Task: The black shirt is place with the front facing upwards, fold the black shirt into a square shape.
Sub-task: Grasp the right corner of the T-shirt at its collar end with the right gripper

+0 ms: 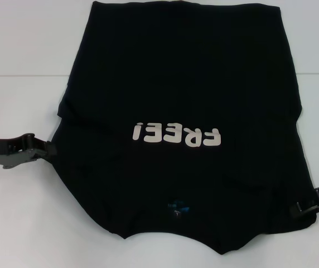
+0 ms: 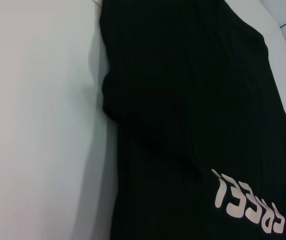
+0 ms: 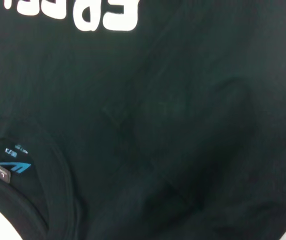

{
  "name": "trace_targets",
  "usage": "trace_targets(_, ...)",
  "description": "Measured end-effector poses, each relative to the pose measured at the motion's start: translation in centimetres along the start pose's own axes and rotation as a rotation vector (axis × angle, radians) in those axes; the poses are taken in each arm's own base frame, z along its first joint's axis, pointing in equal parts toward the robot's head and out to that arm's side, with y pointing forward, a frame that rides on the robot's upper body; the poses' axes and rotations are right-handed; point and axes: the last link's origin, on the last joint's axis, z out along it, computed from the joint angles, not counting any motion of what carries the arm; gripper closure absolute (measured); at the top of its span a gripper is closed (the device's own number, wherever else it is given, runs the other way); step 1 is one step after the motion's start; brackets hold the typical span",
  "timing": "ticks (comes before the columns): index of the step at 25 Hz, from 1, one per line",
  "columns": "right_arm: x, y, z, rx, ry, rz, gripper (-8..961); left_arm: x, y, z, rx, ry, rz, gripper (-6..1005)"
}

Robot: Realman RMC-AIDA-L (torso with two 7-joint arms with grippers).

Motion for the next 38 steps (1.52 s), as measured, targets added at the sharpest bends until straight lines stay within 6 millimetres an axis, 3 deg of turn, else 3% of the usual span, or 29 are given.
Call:
trace_targets(30, -0.4, 0.7, 0.1, -0.005, 0.016, -0.041, 456, 0.2, 0.1, -0.1, 0.001, 0.004, 0.004, 987)
trace_targets(38, -0.6, 1.0, 0.4, 0.003, 0.035, -0.058, 777, 0.4, 0.3, 0.0, -0.002, 0.005, 0.008, 988)
